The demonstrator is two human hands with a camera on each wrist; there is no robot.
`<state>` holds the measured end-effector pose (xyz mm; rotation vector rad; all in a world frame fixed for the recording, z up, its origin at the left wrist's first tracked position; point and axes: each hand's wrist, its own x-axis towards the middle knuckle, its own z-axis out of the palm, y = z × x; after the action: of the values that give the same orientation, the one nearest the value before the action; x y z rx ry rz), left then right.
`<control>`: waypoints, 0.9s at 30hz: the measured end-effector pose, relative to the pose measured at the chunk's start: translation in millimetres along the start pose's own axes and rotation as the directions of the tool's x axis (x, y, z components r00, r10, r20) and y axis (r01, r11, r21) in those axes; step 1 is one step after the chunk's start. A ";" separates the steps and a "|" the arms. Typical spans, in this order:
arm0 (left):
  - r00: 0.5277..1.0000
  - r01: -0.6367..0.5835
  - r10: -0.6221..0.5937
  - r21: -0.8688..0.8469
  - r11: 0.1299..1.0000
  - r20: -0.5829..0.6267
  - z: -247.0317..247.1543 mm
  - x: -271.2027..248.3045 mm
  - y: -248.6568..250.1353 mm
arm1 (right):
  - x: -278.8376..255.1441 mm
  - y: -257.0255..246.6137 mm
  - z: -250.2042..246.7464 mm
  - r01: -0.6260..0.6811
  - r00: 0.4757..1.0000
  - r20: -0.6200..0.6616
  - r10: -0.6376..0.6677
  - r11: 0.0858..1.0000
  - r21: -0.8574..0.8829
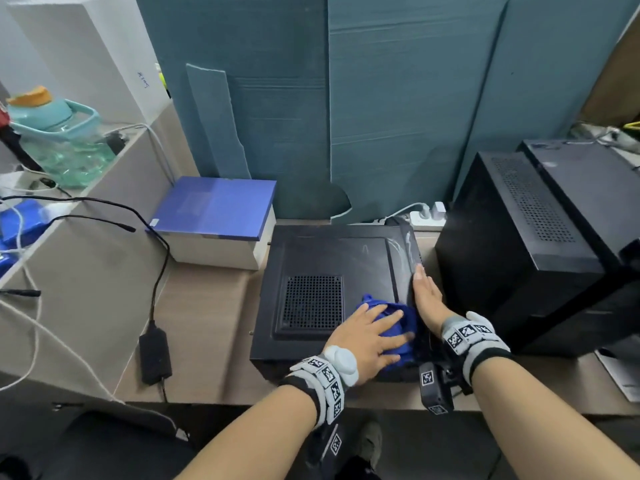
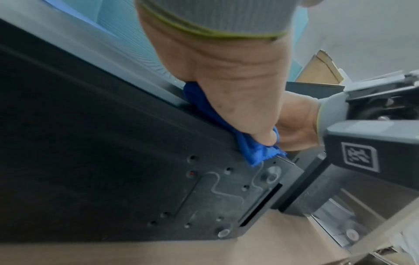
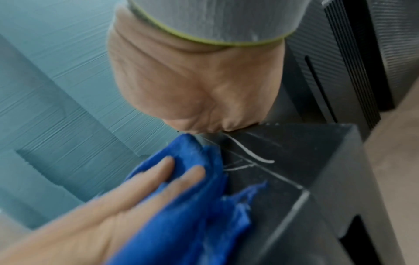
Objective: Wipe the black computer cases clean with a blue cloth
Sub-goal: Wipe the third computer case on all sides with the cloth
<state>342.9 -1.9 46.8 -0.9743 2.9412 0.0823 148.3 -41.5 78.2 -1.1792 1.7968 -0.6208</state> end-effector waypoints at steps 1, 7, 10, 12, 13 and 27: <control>0.999 -0.041 0.041 -0.007 0.999 0.007 -2.2 8.1 -3.8 | -1.4 -1.4 -0.6 -0.018 1.000 -0.018 0.018 1.000 0.006; 0.999 0.010 -0.006 -0.106 0.994 0.037 -24.5 42.5 -48.1 | -7.3 -10.3 -1.3 -0.016 1.000 0.025 0.019 0.994 -0.108; 0.988 0.119 -0.104 -0.138 0.983 0.112 -32.6 74.4 -80.9 | -5.6 -9.1 -4.3 0.015 1.000 0.023 -0.012 0.991 -0.132; 0.976 0.184 -0.165 -0.139 0.973 0.141 -35.7 86.7 -102.7 | -7.8 -9.5 -5.1 -0.002 0.999 0.042 0.007 0.994 -0.109; 0.970 0.216 -0.196 -0.136 0.967 0.146 -35.9 95.9 -113.0 | -7.7 -9.0 -7.3 -0.023 0.999 0.040 0.027 0.996 -0.089; 0.947 0.291 -0.283 -0.037 0.956 0.150 -29.9 211.7 -160.9 | 2.2 0.5 -13.0 0.003 0.998 0.063 0.001 0.999 -0.050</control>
<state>268.7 -258.7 58.6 -1.3337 2.6495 0.2202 136.4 -43.9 83.3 -1.2204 1.7675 -0.5356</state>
